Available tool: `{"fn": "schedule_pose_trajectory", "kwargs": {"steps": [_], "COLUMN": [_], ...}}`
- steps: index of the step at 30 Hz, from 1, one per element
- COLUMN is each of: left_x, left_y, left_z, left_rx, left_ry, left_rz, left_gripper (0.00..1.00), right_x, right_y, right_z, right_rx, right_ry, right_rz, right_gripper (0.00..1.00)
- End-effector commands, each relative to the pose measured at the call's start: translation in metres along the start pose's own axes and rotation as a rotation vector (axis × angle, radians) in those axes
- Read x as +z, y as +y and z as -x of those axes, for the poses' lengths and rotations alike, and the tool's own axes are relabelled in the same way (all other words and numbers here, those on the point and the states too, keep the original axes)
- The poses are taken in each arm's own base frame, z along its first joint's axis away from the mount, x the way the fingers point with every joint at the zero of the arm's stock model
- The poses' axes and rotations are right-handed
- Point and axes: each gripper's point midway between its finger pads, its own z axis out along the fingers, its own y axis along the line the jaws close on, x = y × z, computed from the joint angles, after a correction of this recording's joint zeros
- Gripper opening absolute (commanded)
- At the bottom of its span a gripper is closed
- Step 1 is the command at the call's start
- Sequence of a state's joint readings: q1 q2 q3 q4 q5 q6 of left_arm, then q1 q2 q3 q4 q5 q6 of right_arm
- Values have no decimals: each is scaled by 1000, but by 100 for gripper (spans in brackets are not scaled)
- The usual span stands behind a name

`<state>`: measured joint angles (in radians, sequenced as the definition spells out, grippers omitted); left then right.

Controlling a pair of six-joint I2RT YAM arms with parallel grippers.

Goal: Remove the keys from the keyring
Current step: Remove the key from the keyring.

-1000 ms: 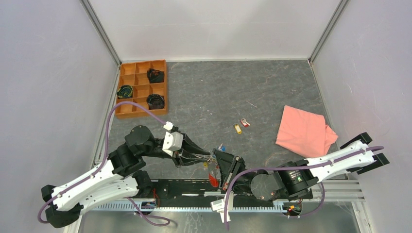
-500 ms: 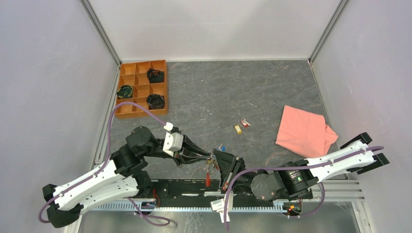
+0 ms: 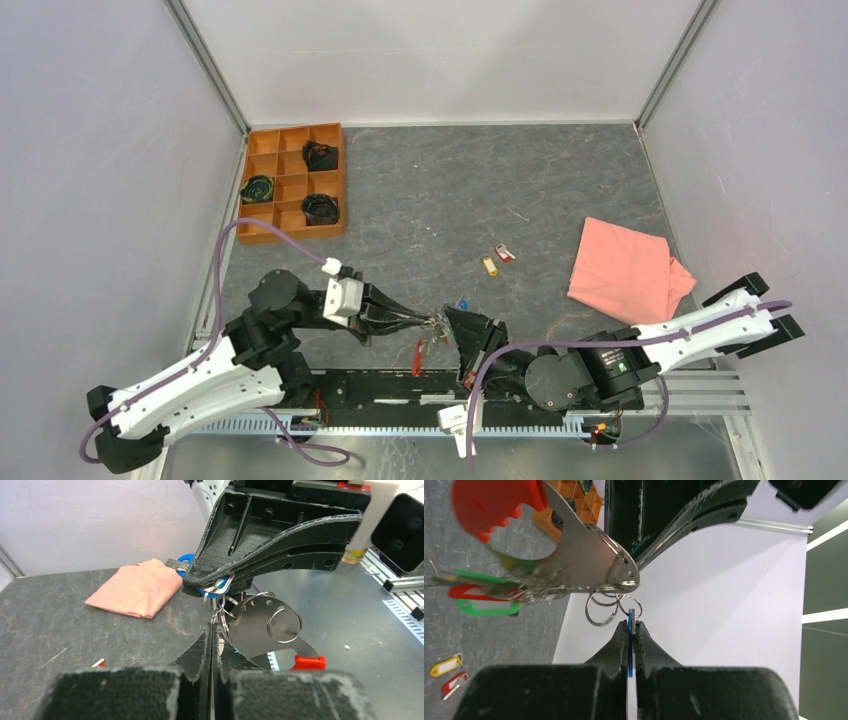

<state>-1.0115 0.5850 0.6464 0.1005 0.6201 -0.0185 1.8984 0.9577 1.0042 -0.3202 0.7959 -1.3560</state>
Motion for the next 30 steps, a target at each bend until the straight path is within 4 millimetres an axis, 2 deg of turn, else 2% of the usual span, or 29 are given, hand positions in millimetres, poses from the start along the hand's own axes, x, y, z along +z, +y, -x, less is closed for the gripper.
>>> {"fn": "schedule_pose_trajectory", "kwargs": {"steps": [1,8,17,24,30], "left_x": [-7,-14,-20,-19,-17], "left_y": [12,18,13,7,11], "left_z": [22,33,47,39,28], "left_rx": [60,116,138,144,164], "left_ry": [-98,-174,-307,-301,-258], "left_rz": [95,153,150,115,125], "left_gripper": [2,2,2,2,24], "right_x": [-10,-11,-5,-8,-11], "right_y": [-8,3,11,-17,-39], "right_z": [-9,-8,-7,-9,-7], "right_rx": [154,243,293,236,183], "right_ry": [5,-25,-46,-32,-41], "right_rz": [-68,-92,-105,-122,-139], "right_gripper": [0,0,0,0,0]}}
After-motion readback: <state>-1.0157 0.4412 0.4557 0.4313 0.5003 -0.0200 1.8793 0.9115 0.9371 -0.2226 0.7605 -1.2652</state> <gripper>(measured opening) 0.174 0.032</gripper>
